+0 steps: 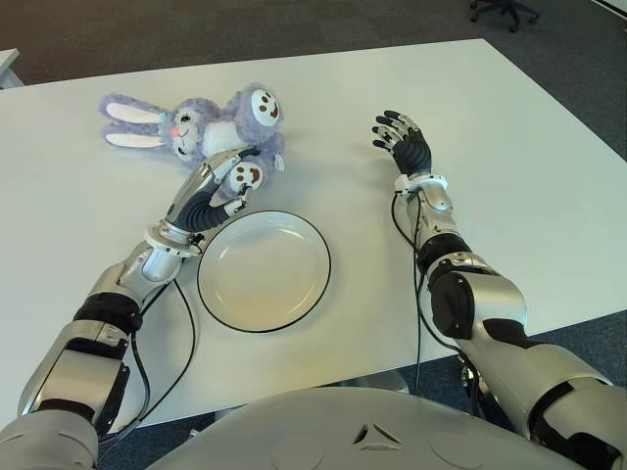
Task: Put the doll into the plate.
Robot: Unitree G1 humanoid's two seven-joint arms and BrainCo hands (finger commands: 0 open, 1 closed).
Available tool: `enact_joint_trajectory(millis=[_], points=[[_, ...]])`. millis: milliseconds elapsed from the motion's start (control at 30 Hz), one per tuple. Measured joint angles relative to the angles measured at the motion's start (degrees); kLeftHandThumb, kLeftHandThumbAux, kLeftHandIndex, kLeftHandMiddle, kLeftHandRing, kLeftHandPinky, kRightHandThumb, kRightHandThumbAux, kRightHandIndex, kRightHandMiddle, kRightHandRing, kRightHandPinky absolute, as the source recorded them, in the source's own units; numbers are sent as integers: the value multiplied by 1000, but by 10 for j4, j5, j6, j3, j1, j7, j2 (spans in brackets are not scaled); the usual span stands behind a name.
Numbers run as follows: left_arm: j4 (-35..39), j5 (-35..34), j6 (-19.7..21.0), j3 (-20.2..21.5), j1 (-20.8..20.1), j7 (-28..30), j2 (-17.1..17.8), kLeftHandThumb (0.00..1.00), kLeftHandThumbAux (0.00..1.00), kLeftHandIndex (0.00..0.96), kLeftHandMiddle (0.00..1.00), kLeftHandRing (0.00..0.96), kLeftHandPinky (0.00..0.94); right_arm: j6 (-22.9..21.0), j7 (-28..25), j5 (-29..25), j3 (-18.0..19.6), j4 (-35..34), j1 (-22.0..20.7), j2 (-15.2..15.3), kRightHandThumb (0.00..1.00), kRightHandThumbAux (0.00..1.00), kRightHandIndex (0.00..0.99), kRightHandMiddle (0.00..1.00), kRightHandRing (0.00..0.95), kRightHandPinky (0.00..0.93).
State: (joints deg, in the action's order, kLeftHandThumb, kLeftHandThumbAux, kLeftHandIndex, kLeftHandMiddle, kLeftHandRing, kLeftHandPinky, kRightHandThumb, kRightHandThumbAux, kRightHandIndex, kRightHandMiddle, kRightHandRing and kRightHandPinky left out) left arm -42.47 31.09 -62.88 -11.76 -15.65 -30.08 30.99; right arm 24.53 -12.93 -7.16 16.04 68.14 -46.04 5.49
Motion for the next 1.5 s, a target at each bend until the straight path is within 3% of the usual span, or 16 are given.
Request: enact_joint_trajectory(millis=[133,467,1067,1100,1133,1167,1267,1500], points=[[7,15,11,4,1,-37,-5,696,414,197,292,335,410,0,0,0,2,0,0,0,527,780,224,247,259,302],[37,39,74,7,6,-132,-21,744,418,273,342,377,413,-1,0,0,4,0,0,0,522,768,213,247,263,298],[61,50,142,4,6,-204,-33,801,448,325,368,389,386,-1,0,0,5,0,0,-6,522,776,209,245,265,308],[62,50,144,4,6,-206,-33,748,626,396,382,401,402,-1,0,0,5,0,0,-6,521,777,209,245,265,305],[62,50,145,3,6,-208,-33,740,655,408,384,403,404,-1,0,0,5,0,0,-6,520,778,209,245,265,305],[62,50,147,3,6,-210,-33,817,663,405,454,438,445,-1,0,0,5,0,0,-6,520,780,212,246,265,305],[62,50,151,2,6,-216,-33,929,652,395,477,503,490,-2,0,0,5,0,0,-6,521,783,215,247,263,300],[61,54,157,1,5,-240,-33,944,650,384,490,519,517,-2,0,0,5,0,0,-6,523,783,213,245,260,302]])
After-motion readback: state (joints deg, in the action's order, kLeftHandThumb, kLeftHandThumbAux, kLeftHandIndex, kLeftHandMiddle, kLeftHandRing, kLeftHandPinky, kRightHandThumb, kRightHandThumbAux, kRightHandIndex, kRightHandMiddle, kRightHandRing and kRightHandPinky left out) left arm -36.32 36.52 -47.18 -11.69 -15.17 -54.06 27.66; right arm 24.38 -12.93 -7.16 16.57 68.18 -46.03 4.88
